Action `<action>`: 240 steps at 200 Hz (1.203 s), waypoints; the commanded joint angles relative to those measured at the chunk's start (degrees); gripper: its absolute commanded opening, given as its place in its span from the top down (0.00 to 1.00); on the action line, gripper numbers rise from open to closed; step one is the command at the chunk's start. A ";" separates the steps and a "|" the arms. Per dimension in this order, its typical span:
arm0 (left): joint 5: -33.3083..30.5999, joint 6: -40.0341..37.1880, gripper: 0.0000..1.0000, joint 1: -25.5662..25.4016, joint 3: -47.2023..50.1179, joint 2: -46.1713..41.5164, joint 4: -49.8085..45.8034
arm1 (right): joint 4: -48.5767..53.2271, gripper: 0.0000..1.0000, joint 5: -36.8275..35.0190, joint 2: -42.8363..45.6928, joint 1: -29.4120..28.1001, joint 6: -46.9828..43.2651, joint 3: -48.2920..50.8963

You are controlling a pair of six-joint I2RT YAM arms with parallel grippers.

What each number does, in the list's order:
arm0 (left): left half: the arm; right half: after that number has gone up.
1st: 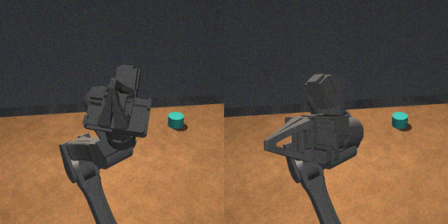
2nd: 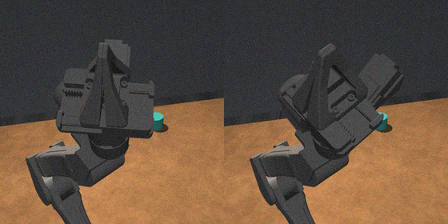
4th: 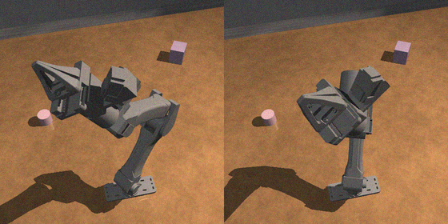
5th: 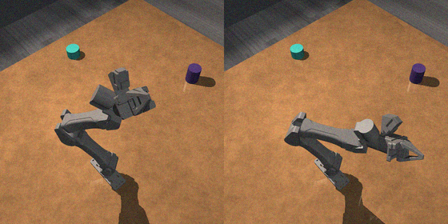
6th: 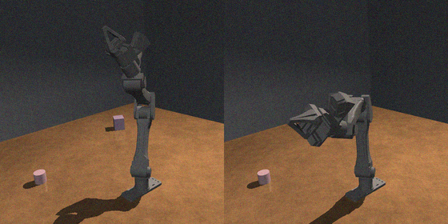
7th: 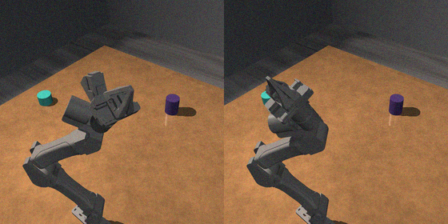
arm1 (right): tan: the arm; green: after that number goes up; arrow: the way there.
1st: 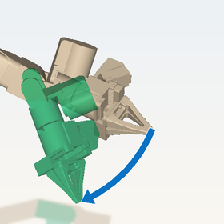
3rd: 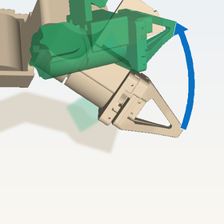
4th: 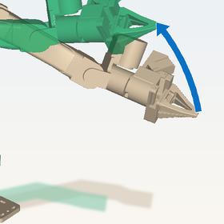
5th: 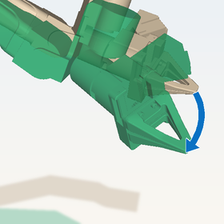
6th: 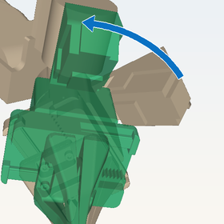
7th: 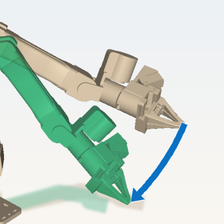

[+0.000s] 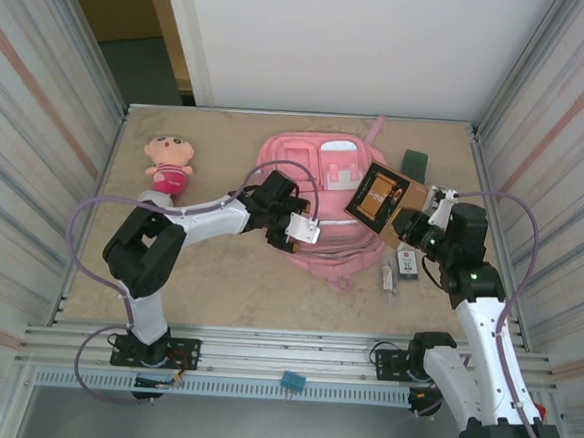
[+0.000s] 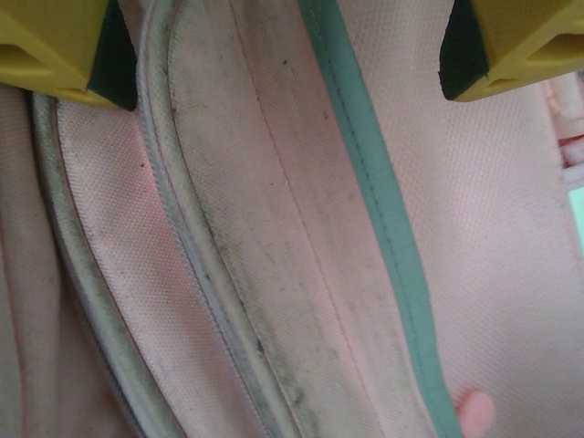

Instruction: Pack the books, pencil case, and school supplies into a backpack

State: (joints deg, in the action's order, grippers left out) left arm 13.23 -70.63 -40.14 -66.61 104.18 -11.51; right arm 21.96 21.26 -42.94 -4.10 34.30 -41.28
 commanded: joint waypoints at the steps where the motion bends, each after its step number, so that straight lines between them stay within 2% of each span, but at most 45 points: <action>1: -0.09 -3.10 0.12 -0.20 -0.79 1.41 -1.76 | -4.42 1.00 1.42 0.91 0.24 0.50 -1.16; 18: -1.07 -2.59 0.14 -0.36 0.02 2.42 0.18 | -4.67 1.00 1.55 0.71 0.25 0.59 -1.05; 26: -1.97 -2.56 0.19 -0.39 0.13 3.21 1.32 | -4.86 1.00 1.76 0.66 0.25 0.76 -0.93; 51: -4.11 -0.69 0.63 -0.81 1.46 3.83 6.53 | -4.90 1.00 2.67 0.66 0.26 0.73 -0.75; 67: -5.40 2.03 0.83 -1.71 3.98 1.20 6.33 | -4.47 1.00 3.91 1.04 0.26 -0.24 -1.09; 76: -6.44 5.96 0.94 -2.45 5.90 -1.28 6.35 | -4.47 1.00 4.03 1.43 0.15 -0.54 -1.02; 85: -8.33 11.13 1.00 -3.47 7.42 -3.89 6.37 | -4.64 1.00 3.41 1.92 0.20 -0.53 -0.74; 123: -13.35 33.42 1.00 -7.49 9.98 -12.25 1.35 | -6.35 1.00 2.79 2.43 0.28 0.39 -0.59; 132: -12.55 39.13 1.00 -7.53 10.78 -13.89 1.29 | -6.29 1.00 2.83 2.42 0.24 0.98 -1.19; 156: -10.55 48.13 1.00 -7.49 16.08 -20.19 6.10 | -2.48 1.00 -0.52 3.29 0.45 2.78 -4.22; 182: -7.81 55.07 1.00 -7.09 19.08 -27.81 9.41 | 2.39 1.00 -8.69 7.19 0.84 5.05 -6.18; 204: -5.10 60.33 1.00 -4.06 19.20 -33.02 10.83 | 6.87 1.00 -15.95 12.46 0.77 9.44 -5.65; 222: -1.20 63.78 1.00 -0.86 18.91 -35.61 12.00 | 10.78 1.00 -16.96 16.64 0.76 12.28 -4.73; 240: 1.79 64.83 1.00 1.01 17.56 -36.71 12.28 | 15.82 1.00 -14.64 19.46 0.78 14.37 -3.88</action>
State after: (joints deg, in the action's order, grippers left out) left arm 9.74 -12.93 -41.50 -46.61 70.81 -5.63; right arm 32.47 7.92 -26.87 -3.70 43.44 -44.27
